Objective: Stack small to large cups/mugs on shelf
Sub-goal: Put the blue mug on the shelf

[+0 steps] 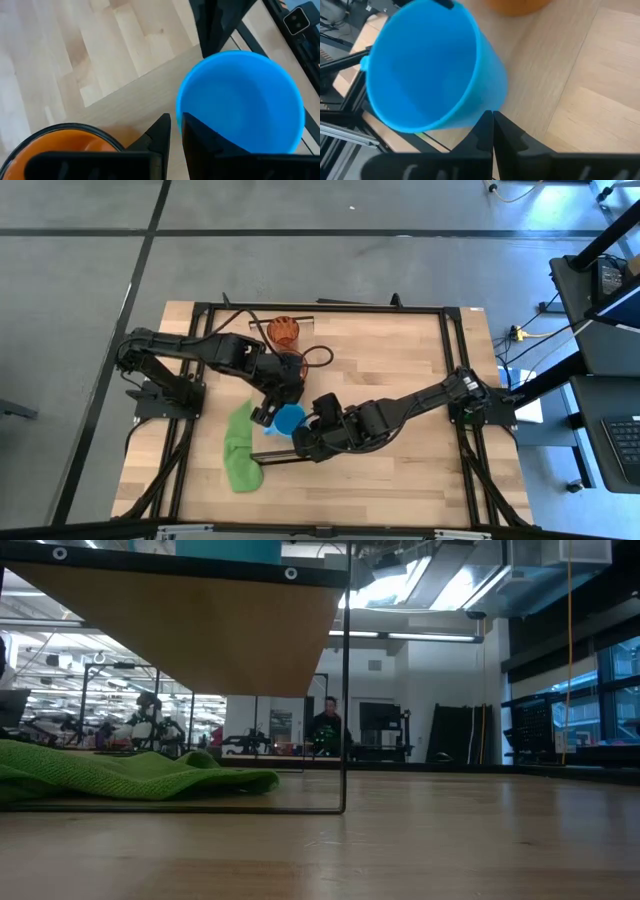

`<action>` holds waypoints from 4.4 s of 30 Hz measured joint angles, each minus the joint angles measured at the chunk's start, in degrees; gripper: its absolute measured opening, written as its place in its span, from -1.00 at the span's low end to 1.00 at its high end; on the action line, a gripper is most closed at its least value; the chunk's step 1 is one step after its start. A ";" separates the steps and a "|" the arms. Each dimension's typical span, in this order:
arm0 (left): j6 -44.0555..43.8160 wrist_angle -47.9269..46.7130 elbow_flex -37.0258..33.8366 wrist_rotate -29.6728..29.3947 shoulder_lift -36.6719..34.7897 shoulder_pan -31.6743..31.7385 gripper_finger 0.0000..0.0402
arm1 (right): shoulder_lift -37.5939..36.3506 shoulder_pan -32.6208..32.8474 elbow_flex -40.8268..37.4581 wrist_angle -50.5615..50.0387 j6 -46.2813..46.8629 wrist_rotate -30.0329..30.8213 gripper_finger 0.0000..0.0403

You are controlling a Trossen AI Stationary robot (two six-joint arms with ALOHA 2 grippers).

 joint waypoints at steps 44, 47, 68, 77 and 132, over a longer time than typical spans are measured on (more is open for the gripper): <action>-41.26 1.34 0.09 2.58 -4.91 -20.71 -1.00 | -4.20 -9.25 0.35 -2.71 -23.95 -5.86 -0.99; -41.56 -0.03 0.00 1.58 -2.83 -20.65 -1.00 | -4.70 -9.11 0.35 -2.60 -24.84 -5.99 -0.99; -49.47 -7.70 0.00 -11.81 -0.74 -20.51 -1.00 | -7.67 -9.11 0.33 -4.10 -30.07 -4.41 -0.98; -50.41 -8.02 -3.85 -11.46 -0.74 -19.78 -1.00 | -7.67 -9.13 0.33 -5.57 -30.26 -4.15 -0.98; -51.80 -7.54 -6.81 -14.49 -5.94 -18.76 -1.00 | -7.58 -9.03 -6.82 5.94 -27.87 -12.62 -0.99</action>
